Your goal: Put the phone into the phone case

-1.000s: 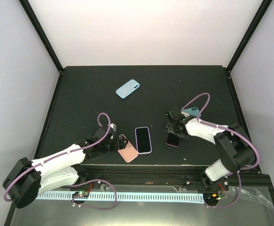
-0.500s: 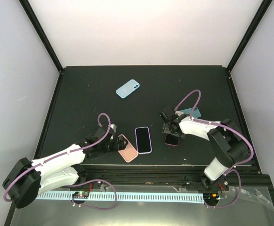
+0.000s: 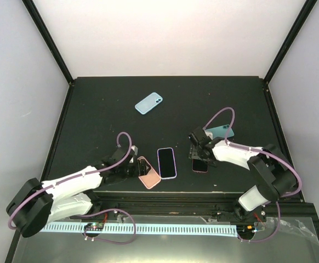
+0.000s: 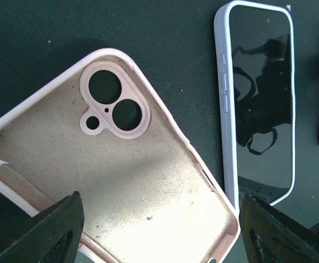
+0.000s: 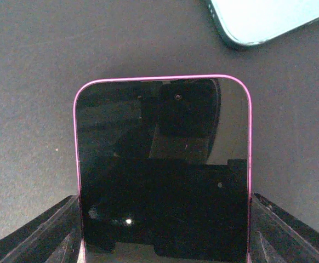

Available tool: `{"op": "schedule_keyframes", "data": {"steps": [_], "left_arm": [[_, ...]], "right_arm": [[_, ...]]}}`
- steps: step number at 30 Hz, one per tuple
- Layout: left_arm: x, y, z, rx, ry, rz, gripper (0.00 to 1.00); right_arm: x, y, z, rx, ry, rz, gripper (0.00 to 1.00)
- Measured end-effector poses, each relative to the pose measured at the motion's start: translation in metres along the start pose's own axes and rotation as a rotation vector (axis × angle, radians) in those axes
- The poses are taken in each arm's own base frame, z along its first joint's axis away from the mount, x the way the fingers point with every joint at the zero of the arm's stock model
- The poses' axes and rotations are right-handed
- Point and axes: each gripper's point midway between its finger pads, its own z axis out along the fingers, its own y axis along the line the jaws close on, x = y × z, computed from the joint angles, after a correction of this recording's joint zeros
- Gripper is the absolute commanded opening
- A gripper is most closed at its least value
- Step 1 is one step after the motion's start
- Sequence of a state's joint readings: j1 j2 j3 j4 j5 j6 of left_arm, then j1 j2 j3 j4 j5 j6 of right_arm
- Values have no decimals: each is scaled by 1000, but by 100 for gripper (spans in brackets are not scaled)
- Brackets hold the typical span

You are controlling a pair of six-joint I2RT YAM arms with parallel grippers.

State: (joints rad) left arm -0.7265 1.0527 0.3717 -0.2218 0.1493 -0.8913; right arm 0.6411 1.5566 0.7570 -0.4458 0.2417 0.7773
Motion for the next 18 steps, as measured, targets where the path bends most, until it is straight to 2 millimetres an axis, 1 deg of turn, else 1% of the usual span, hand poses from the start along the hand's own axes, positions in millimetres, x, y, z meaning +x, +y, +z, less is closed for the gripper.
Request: {"op": "schedule_keyframes", "data": {"steps": [4,9,11,14,18], "left_arm": [[0,-2,4,-3,17,-2,79],[-16,-23,-4,39,-20,13,84],[-23,-28,-9,50,-47,17,85],[-30,-23,-18,35,-90,14,87],[-43,-7,-28,-5,-145,-26,88]], "right_arm": [[6,3,-4,-51,7,-27,73],[16,12,-12,-143,22,-73,71],[18,15,-16,-169,26,-93,71],[17,21,-23,-207,16,-116,70],[14,29,-34,-254,-6,-144,69]]}}
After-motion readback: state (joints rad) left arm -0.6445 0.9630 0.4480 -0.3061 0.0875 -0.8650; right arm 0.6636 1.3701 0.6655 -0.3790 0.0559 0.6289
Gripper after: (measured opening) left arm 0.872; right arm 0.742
